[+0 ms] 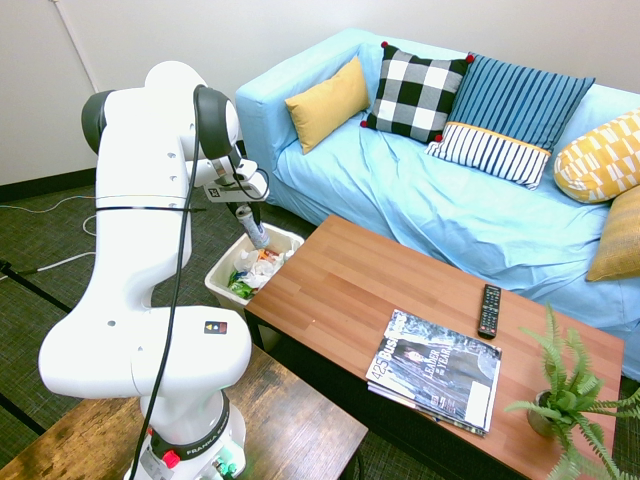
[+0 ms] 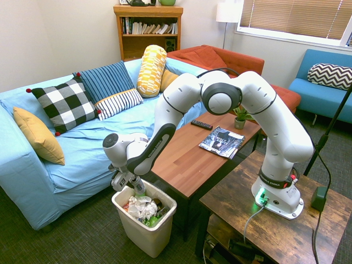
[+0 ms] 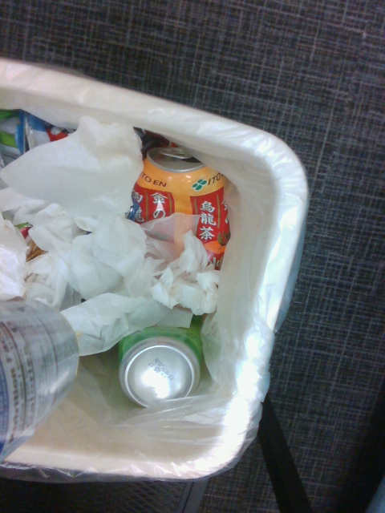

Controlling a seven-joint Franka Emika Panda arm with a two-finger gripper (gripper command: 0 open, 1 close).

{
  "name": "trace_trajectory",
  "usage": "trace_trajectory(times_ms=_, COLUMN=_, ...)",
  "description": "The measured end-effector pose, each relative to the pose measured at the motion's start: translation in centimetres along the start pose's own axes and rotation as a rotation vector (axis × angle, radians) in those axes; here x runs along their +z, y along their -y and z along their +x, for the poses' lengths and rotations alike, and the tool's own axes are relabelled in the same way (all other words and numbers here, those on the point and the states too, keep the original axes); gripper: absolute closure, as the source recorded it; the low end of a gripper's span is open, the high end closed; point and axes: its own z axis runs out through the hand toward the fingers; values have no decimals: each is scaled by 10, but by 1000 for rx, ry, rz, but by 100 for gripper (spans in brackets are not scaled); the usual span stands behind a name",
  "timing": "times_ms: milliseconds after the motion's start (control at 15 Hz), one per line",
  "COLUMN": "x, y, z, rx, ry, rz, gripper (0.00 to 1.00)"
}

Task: Throw the can in the trash bin

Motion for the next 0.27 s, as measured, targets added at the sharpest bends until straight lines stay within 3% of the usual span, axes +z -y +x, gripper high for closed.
trace_trajectory(times_ms=267, x=-1, y=1, z=-2, rx=-1, ry=1, rz=1, gripper=0)
